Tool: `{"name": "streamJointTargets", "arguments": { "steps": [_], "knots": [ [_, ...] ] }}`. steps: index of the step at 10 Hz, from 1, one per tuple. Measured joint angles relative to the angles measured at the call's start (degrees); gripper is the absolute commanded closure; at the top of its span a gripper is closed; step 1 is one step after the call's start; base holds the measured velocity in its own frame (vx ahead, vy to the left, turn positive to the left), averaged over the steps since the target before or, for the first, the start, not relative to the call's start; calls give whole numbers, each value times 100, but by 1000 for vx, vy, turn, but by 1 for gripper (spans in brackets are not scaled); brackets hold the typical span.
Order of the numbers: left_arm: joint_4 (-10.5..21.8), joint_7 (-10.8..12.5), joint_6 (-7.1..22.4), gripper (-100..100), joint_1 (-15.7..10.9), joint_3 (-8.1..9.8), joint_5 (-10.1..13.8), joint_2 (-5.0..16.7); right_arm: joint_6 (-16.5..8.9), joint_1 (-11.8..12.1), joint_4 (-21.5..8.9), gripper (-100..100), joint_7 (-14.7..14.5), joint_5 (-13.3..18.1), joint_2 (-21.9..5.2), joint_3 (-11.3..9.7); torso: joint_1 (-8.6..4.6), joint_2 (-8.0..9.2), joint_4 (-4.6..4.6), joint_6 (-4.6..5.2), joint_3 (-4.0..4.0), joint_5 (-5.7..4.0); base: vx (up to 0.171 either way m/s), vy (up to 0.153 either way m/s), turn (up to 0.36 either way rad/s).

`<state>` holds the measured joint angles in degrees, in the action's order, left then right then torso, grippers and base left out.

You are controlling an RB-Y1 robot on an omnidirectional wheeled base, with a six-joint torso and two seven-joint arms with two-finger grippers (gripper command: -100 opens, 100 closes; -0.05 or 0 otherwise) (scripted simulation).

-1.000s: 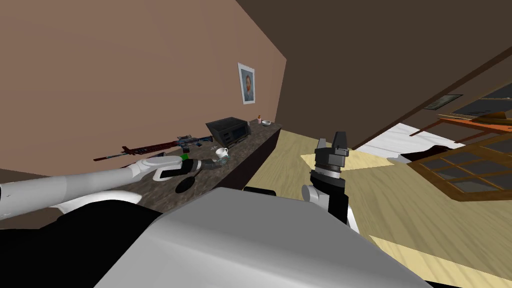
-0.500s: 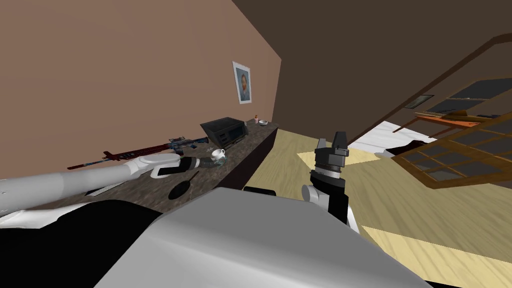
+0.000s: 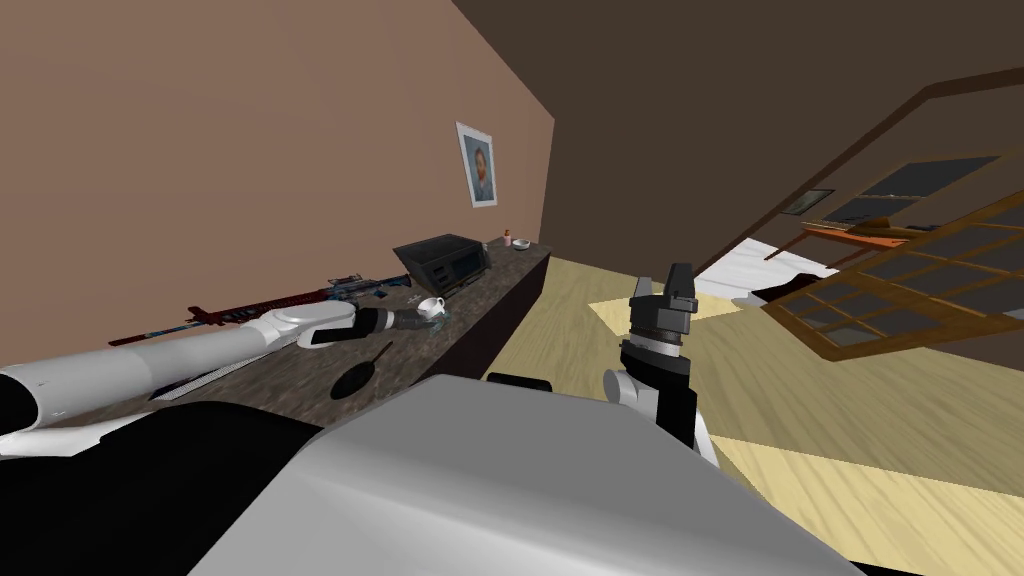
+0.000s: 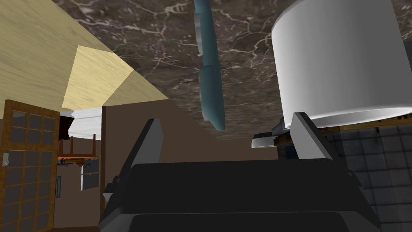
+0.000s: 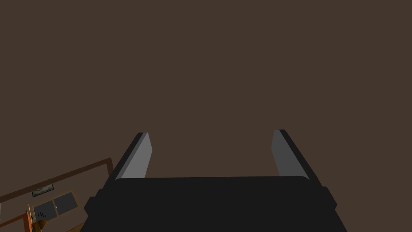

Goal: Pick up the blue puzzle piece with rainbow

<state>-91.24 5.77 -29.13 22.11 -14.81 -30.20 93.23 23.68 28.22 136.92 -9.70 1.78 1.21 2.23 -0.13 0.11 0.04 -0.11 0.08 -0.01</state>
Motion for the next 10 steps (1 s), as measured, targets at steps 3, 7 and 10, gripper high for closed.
{"name": "streamJointTargets", "arguments": {
  "steps": [3, 7, 10],
  "knots": [
    [563, 27, -362, -100, -305, 103, -355, -301, 0, -1, 0, 0, 0, 0, 0, 0, -7, 1, 0, 5, 0, -1, -41, -42, -91],
    [1048, 39, -722, -100, -446, 351, -640, -533, 0, 0, 0, 0, 0, 0, 0, 0, -3, -4, -1, 5, -3, 1, -27, -28, -61],
    [1459, 103, -980, -100, -619, 478, -871, -679, 0, -1, 0, 0, 0, 0, 0, 0, -5, -8, -3, 9, -6, 1, -27, -38, -88]
  ]
}}
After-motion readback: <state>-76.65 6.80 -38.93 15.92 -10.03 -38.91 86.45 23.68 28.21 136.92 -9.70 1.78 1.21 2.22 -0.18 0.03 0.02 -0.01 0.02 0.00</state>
